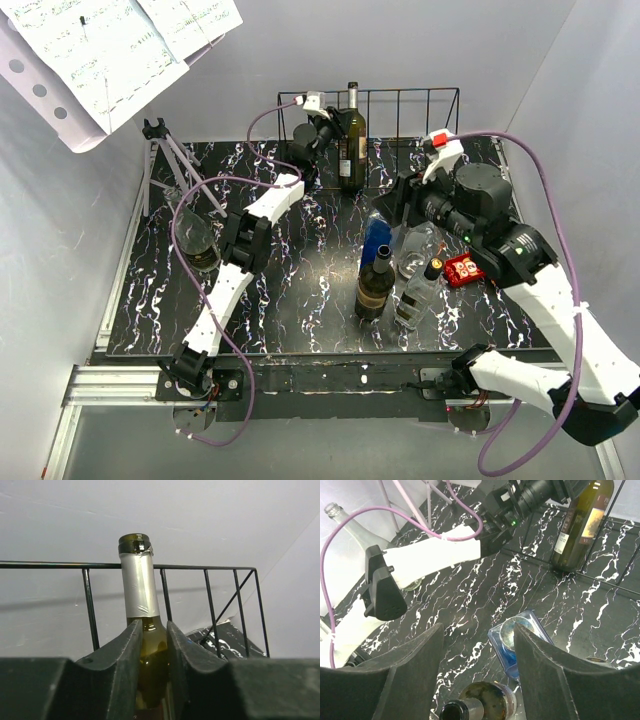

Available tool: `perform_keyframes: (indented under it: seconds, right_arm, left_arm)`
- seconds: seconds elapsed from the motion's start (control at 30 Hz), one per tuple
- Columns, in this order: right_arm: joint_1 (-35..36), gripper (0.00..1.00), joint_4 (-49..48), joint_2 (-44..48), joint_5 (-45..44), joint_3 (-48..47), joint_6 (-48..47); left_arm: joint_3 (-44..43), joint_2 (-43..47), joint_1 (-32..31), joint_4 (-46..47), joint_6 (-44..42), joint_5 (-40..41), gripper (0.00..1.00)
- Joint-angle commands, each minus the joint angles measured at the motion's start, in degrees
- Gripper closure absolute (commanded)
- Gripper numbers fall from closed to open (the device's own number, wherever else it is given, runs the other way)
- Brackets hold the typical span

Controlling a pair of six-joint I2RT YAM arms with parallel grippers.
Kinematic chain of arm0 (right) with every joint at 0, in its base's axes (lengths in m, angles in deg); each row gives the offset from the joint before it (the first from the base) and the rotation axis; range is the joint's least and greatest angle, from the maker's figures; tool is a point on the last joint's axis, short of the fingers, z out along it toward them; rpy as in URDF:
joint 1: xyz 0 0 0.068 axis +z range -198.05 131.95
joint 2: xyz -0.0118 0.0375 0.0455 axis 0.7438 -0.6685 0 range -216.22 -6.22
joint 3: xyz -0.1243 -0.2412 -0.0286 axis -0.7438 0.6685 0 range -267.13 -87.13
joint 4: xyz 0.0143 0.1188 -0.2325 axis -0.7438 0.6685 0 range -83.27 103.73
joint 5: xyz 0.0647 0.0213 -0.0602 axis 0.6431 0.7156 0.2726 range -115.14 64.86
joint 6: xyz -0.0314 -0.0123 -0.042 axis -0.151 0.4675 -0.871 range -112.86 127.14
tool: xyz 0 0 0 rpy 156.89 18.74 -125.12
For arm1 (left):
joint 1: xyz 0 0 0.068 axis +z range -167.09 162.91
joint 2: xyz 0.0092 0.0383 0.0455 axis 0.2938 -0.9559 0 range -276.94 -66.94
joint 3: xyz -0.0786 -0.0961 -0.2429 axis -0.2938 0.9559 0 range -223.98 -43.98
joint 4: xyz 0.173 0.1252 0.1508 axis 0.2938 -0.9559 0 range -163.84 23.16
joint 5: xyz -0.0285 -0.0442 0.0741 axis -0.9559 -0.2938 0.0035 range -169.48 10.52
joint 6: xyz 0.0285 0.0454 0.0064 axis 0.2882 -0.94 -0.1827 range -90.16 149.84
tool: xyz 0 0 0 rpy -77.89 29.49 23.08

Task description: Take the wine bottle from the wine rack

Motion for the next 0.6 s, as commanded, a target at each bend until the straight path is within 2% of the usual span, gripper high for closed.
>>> perform_keyframes:
  seconds: [0.0, 0.07, 0.13, 0.23, 0.33, 0.37, 0.43, 0.57]
  right_arm:
    - [0.4, 0.35, -1.0, -1.6, -1.8, -3.7, 0.3]
    - [0.4, 0.35, -1.2, -2.1, -3.3, -4.2, -0.2]
    - [0.5, 0.35, -2.0, -2.5, -5.1, -4.7, -0.9]
    - [0.4, 0.35, -3.7, -3.6, -7.1, -5.5, -1.7]
    - [0.4, 0.35, -4.2, -5.8, -9.3, -7.5, -3.1]
    - [0.3, 0.35, -4.2, -6.6, -9.9, -8.4, -3.9]
    - [0.3, 0.35, -2.6, -9.3, -12.9, -11.3, -5.5]
    - [-0.1, 0.32, -1.9, -15.7, -20.6, -16.7, -9.0]
  left_arm:
    - [3.7, 4.9, 0.7, 0.3, -0.5, -1.8, 0.72]
    - [7.1, 7.8, 0.7, 1.4, 0.7, -3.6, 0.70]
    - [11.9, 12.0, 0.7, 3.2, 1.4, -5.6, 0.74]
    - [18.3, 17.5, 0.7, 4.9, 1.5, -7.1, 0.88]
    - [22.7, 21.8, 0.7, 4.6, 0.7, -8.2, 0.90]
    - [24.1, 23.5, 0.7, 4.5, 0.5, -8.7, 0.88]
    - [27.4, 27.2, 0.7, 3.7, 0.2, -9.9, 0.67]
    - [40.0, 39.4, 0.7, 4.5, -0.2, -9.4, 0.44]
